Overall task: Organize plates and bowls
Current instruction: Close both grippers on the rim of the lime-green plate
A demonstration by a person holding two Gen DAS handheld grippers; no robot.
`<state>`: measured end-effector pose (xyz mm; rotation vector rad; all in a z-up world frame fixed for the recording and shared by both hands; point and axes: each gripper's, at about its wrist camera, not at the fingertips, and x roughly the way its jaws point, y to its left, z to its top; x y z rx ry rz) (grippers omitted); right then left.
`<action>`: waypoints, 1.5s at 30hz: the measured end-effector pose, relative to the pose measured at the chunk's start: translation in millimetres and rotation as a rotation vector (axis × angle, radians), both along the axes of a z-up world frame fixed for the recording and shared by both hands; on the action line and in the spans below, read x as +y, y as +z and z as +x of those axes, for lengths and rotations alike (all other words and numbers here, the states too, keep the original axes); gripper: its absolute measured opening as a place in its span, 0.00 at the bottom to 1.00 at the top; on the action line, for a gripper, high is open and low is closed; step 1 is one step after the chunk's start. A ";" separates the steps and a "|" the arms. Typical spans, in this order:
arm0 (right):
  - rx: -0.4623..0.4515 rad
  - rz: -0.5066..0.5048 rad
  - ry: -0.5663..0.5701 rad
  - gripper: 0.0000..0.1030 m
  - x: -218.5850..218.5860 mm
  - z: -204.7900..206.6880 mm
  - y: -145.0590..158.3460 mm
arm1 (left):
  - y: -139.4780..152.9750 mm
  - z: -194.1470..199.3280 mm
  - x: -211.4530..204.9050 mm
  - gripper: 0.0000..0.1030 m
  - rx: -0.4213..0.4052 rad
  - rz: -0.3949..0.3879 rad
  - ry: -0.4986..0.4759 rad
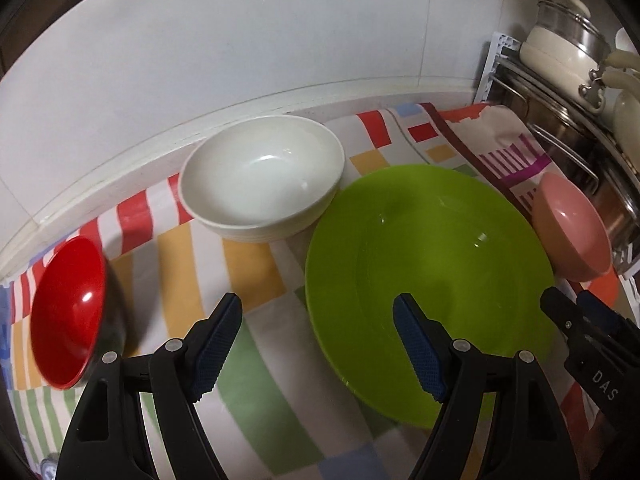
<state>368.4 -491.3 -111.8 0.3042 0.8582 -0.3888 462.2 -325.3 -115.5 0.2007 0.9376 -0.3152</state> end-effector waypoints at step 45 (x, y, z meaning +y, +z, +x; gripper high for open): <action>0.039 -0.003 -0.005 0.38 -14.1 36.6 -26.0 | -25.8 28.9 -14.0 0.39 0.075 -0.042 0.006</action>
